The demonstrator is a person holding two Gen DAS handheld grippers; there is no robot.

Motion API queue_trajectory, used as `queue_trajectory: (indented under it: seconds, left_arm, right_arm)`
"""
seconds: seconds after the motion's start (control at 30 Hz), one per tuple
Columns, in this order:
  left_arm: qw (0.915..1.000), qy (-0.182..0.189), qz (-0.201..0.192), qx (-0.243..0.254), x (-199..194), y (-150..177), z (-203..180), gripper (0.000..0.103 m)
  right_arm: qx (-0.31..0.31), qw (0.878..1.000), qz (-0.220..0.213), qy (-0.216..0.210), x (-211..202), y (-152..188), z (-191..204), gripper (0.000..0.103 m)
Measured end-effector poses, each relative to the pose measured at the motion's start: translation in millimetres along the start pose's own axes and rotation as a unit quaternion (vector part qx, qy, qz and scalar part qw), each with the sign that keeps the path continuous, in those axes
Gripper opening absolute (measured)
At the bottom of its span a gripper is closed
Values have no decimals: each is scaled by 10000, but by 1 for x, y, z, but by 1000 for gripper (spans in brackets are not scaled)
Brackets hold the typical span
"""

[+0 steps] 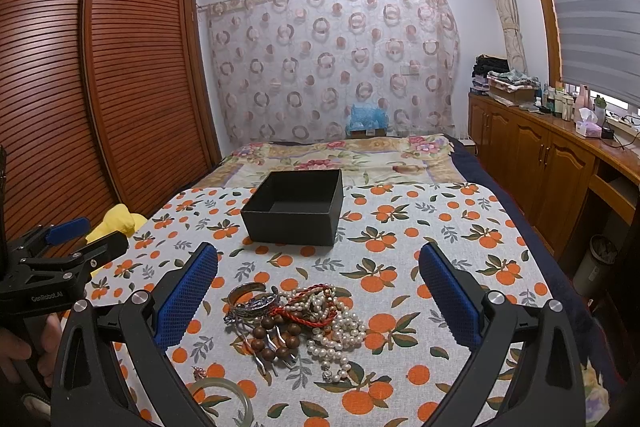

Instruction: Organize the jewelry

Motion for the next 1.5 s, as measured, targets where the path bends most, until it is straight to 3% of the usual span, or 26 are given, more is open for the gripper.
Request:
queue_trajectory:
  seconds: [0.77, 1.23, 1.33, 1.5]
  left_arm:
    - [10000, 7, -28, 27, -5, -2, -6, 96]
    - [9985, 203, 492, 94, 15, 31, -3, 96]
    - [9974, 298, 647, 140, 20, 38, -2, 96]
    - [9946, 447, 910, 237, 26, 52, -4, 96]
  right_arm:
    - [-5, 10000, 4, -7, -1, -1, 1, 101]
    - [-217, 9985, 355, -345, 9, 26, 14, 101]
    - [-330, 9968, 527, -504, 13, 37, 20, 95]
    - [-497, 9911, 926, -819, 23, 55, 29, 76]
Point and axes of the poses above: each gripper's, at about its wrist camera, not at the fingertips, and x roughly the way its jaws point, z to its left, y to its underside, the point moved 4 cm from there along x, roughly the way its jaws point, and after that the axes turned 4 degrees about y, right-handed, at the moved point
